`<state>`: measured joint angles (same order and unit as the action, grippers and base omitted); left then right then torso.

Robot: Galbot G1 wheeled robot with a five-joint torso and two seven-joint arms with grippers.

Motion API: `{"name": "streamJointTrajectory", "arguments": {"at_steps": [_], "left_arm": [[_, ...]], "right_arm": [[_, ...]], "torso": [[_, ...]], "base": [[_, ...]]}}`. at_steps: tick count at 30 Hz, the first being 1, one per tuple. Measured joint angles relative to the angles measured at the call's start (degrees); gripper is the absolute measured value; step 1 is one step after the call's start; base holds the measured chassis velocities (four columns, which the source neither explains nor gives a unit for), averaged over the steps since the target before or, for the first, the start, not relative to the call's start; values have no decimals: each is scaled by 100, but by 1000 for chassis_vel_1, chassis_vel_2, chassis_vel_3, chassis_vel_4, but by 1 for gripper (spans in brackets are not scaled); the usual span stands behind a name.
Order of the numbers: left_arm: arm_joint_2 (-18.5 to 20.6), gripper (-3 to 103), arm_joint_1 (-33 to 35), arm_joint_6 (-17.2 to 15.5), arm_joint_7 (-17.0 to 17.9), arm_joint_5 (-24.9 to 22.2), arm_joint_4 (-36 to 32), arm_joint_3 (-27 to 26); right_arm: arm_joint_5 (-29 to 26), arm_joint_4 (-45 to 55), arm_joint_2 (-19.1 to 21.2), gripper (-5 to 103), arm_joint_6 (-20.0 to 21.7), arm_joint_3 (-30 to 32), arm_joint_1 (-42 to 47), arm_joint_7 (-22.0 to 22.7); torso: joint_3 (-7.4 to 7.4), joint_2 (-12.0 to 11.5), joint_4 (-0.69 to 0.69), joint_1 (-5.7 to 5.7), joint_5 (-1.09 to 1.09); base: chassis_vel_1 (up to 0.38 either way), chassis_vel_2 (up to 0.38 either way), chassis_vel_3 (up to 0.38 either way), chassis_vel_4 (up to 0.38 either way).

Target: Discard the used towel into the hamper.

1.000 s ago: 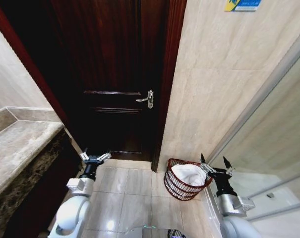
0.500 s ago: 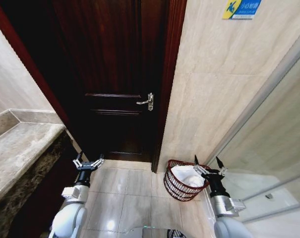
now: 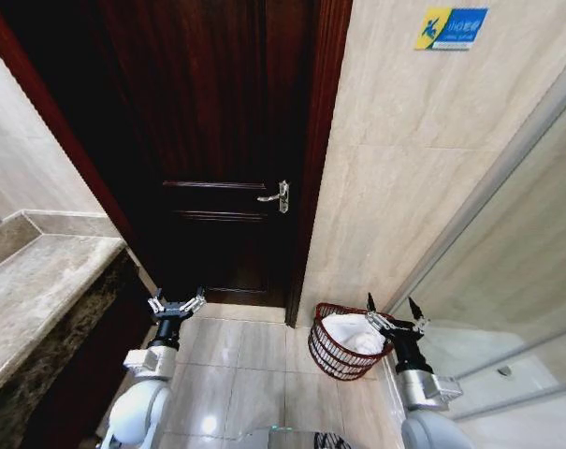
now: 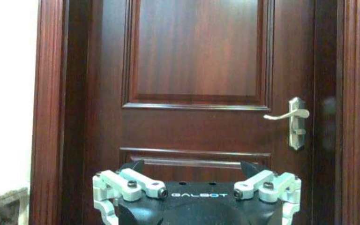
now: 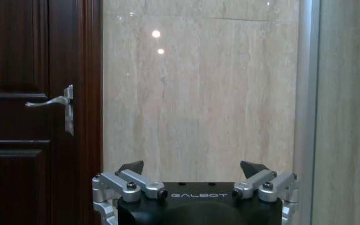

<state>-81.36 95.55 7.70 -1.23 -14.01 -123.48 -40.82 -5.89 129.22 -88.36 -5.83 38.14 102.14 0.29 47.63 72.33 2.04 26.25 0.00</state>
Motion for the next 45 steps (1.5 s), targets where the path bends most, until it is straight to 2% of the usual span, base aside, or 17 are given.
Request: {"name": "streamJointTrajectory", "arguments": {"at_steps": [38, 45], "left_arm": [[23, 100, -56, -118, 34, -35, -115, 197], [37, 100, -86, -116, 77, 223, -88, 293]], "right_arm": [[-46, -95, 82, 100, -35, 46, -158, -55], [-79, -101, 81, 100, -35, 61, -176, -99]], "torso": [[601, 1114, 0, 514, 0], [740, 1365, 0, 624, 0]], "base": [[0, 0, 0, 0], [0, 0, 0, 0]]}}
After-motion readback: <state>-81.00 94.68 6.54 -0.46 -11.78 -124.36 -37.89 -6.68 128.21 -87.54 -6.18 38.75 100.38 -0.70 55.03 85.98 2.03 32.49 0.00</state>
